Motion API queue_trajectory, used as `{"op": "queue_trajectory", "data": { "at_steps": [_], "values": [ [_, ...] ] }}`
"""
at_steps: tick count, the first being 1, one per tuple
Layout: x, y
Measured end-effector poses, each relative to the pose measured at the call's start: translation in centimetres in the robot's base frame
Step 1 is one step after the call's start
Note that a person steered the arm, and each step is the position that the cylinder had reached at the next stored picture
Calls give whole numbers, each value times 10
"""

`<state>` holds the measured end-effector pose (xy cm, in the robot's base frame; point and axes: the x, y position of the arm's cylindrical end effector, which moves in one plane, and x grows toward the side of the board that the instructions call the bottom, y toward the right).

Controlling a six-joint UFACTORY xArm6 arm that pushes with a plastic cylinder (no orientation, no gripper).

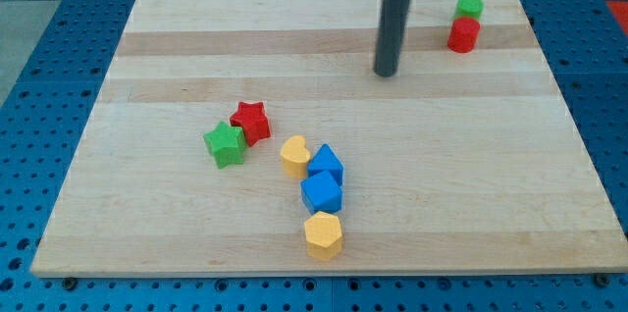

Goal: Move the red and green stars to the top of the yellow heart

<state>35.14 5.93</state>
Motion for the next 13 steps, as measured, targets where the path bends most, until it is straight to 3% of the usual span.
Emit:
{"op": "queue_trajectory", "data": {
  "at_steps": [4,5,6,7,8,11,13],
  "values": [
    [-20,-213],
    [3,-264],
    [61,-284],
    [167,-267],
    [219,-239],
    [156,-233],
    [155,-217]
  ]
}}
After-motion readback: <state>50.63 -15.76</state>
